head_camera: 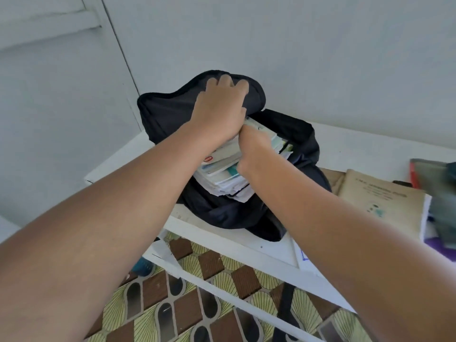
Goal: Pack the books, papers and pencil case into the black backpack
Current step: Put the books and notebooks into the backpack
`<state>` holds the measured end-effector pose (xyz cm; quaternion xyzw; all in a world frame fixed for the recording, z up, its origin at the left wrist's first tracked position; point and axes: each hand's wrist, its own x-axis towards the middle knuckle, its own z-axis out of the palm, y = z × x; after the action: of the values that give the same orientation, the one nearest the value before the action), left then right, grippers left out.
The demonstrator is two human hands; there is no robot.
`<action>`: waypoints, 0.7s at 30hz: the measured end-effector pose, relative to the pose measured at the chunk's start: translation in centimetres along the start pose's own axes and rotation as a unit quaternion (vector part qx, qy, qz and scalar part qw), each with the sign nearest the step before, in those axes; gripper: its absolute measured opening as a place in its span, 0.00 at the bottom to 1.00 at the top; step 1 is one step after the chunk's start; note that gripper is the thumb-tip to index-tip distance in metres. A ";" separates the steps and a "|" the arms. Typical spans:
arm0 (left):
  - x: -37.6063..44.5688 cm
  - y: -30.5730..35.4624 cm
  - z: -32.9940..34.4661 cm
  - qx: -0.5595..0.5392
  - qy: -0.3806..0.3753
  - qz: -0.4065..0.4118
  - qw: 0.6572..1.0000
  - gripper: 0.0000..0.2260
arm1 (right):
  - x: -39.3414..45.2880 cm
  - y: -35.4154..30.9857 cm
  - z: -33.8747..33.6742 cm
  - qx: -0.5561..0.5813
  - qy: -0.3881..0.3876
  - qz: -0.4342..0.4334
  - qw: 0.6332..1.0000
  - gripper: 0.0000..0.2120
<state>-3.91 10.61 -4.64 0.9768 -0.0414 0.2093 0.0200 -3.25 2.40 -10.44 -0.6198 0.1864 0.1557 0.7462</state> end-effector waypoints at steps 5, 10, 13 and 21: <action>0.2 8.6 1.2 -0.172 -0.029 0.057 0.983 0.08 | -0.3 -0.7 -10.0 0.039 0.099 -0.104 0.989 0.16; -0.5 18.7 4.6 -0.228 -0.131 0.089 0.961 0.07 | -2.0 -0.8 -21.7 -0.014 0.172 -0.124 0.977 0.19; -1.0 23.3 6.7 -0.176 -0.230 0.099 0.952 0.08 | -3.1 0.0 -27.5 -0.064 0.243 -0.118 0.961 0.17; -3.1 26.4 9.5 -0.066 -0.333 0.062 0.939 0.25 | -4.0 3.2 -34.3 -0.243 0.255 -0.020 0.936 0.34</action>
<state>-5.24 -16.01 -13.96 0.9826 -0.1202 -0.1302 0.0564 -11.20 -30.73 -16.85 -0.8049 0.3142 0.0185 0.5030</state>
